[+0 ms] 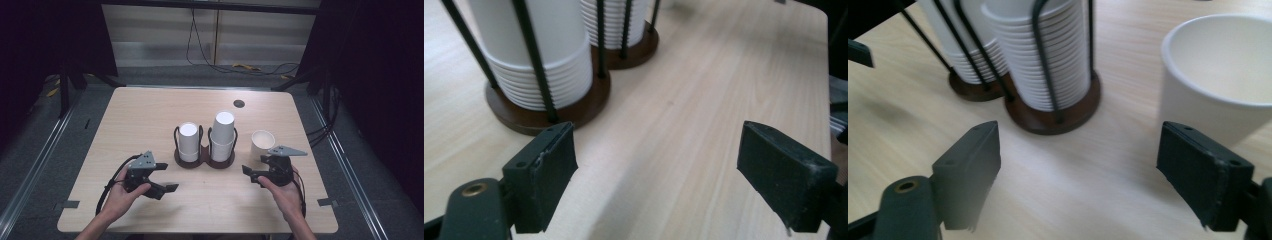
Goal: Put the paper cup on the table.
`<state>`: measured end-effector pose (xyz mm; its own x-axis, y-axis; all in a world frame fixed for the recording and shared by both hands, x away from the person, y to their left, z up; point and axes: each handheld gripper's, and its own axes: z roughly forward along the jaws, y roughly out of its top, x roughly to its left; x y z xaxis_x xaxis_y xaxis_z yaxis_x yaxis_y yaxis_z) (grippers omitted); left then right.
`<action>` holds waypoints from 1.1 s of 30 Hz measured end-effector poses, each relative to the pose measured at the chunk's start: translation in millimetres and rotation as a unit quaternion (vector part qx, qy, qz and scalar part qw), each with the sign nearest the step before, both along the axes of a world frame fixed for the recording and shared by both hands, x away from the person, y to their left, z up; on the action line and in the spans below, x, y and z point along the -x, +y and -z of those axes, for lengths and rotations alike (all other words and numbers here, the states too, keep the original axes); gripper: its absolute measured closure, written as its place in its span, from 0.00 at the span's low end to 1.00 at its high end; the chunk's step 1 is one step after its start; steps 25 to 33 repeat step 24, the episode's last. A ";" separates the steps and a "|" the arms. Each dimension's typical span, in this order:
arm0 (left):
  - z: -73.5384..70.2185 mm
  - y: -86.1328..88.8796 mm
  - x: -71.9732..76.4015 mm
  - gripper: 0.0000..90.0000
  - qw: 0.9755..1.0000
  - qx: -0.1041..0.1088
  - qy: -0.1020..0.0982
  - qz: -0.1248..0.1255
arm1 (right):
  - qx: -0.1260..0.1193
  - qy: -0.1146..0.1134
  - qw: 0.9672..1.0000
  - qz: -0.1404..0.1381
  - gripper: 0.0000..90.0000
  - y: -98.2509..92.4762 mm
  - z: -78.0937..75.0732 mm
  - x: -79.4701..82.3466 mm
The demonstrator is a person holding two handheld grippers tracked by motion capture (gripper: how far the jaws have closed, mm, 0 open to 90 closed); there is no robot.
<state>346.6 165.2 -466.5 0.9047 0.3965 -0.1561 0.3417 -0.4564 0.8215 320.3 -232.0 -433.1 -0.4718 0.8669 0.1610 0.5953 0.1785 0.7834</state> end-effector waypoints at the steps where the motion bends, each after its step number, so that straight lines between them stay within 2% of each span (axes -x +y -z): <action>1: 0.2 -0.4 1.6 0.18 1.000 -0.001 0.000 -0.003 | -0.001 0.002 1.000 -0.005 0.18 4.3 1.8 1.5; 2: 0.1 0.1 2.5 0.18 1.000 0.000 -0.006 -0.005 | -0.001 0.006 1.000 -0.015 0.19 11.7 5.4 3.9; 4: 0.2 1.3 5.7 0.18 1.000 0.010 -0.004 -0.010 | -0.004 0.004 1.000 -0.018 0.19 14.1 6.5 4.8; 6: 0.7 3.4 8.9 0.18 1.000 0.022 -0.005 -0.016 | -0.007 -0.006 1.000 -0.024 0.19 20.4 9.3 7.8; 7: 0.8 5.4 10.6 0.18 0.999 0.023 -0.005 -0.023 | -0.009 -0.006 1.000 -0.028 0.19 22.3 10.3 9.0; 8: 1.9 7.2 11.8 0.18 0.999 0.031 -0.004 -0.035 | -0.017 -0.016 0.999 -0.030 0.20 25.9 12.6 11.3; 9: 3.7 9.2 12.1 0.18 0.998 0.036 0.003 -0.046 | -0.017 -0.016 0.999 -0.030 0.20 25.9 12.6 11.3; 12: 7.3 11.8 12.0 0.18 0.998 0.027 0.005 -0.049 | -0.023 -0.024 0.998 -0.045 0.20 30.5 17.2 13.8; 14: 9.2 14.9 11.9 0.18 0.998 0.033 0.013 -0.056 | -0.026 -0.026 0.998 -0.050 0.20 33.9 20.4 15.4; 15: 9.6 16.3 12.8 0.18 0.998 0.033 0.011 -0.058 | -0.029 -0.023 0.998 -0.052 0.20 35.7 23.2 16.5; 18: 11.2 18.3 15.2 0.18 0.998 0.033 0.008 -0.062 | -0.022 -0.013 0.997 -0.073 0.20 42.2 30.3 18.4; 20: 11.9 17.9 16.5 0.18 0.997 0.031 0.006 -0.063 | -0.015 -0.017 0.996 -0.089 0.20 45.1 32.2 18.5; 23: 13.2 16.8 16.8 0.18 0.997 0.024 0.001 -0.070 | -0.011 -0.012 0.996 -0.086 0.20 46.8 36.1 16.2; 24: 14.0 16.2 16.4 0.18 0.997 0.023 0.007 -0.067 | -0.008 -0.012 0.996 -0.084 0.20 46.8 37.4 15.2; 33: 14.0 16.2 16.4 0.18 0.997 0.023 0.007 -0.067 | -0.008 -0.012 0.996 -0.084 0.20 46.8 37.4 15.2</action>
